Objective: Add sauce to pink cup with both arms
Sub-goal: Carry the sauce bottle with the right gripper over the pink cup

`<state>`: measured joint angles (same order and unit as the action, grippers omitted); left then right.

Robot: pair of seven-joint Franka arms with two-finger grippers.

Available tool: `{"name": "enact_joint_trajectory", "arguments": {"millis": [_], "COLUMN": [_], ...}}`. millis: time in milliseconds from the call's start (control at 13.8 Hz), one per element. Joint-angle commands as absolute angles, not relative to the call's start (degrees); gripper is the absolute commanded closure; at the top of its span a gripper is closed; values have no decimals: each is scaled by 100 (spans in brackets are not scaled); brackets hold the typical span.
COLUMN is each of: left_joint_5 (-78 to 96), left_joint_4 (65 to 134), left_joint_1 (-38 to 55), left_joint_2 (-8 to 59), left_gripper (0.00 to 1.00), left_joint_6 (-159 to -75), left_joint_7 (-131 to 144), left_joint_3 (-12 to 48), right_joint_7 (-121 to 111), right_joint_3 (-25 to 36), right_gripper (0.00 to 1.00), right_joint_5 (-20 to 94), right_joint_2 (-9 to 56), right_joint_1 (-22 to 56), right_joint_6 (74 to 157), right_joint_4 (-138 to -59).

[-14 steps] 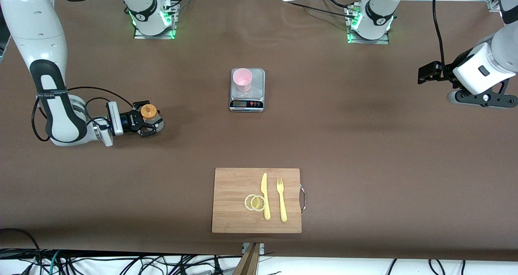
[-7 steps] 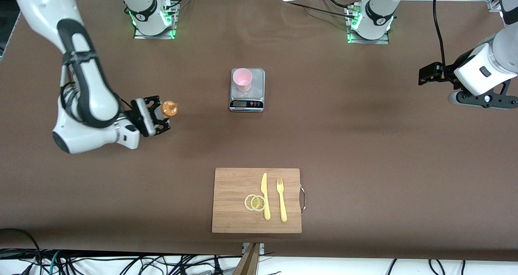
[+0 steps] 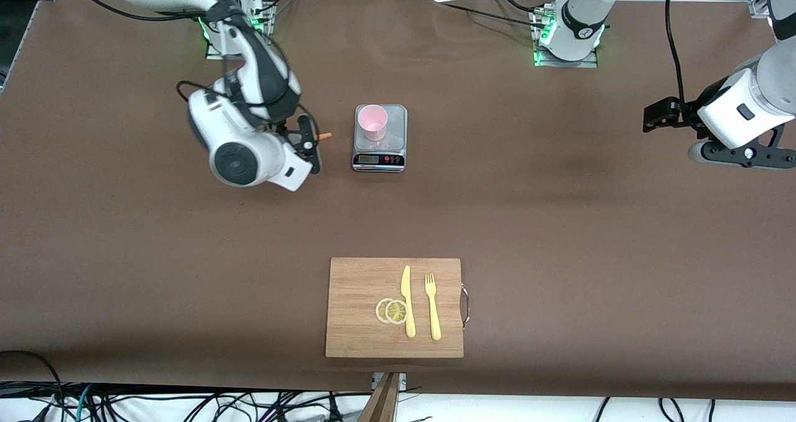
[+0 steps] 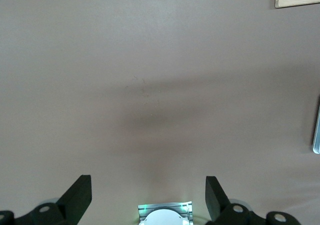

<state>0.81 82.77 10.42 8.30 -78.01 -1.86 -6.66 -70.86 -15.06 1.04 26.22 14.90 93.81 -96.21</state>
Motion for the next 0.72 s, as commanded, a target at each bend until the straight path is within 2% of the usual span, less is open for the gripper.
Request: {"name": "enact_joint_trajectory", "arguments": {"millis": [0,651], "left_joint_5": [-35,-18], "left_joint_4": [8060,8060], "left_joint_1": [976,958], "left_joint_2": [932,932], "left_gripper": [0,0], "left_joint_6": [-7682,-7690], "left_joint_7": [-369,-369], "left_joint_3": [-642,-650], "right_joint_7": [-6375,-4879], "right_joint_3": [-1617,-1652], "right_gripper": [100,100], "right_joint_5": [-394,-1441], "right_joint_2": [2610,2838], "right_joint_1": [1835,2882], "right_joint_6": [9255,8912], "right_joint_4": [-9589,-9589]}}
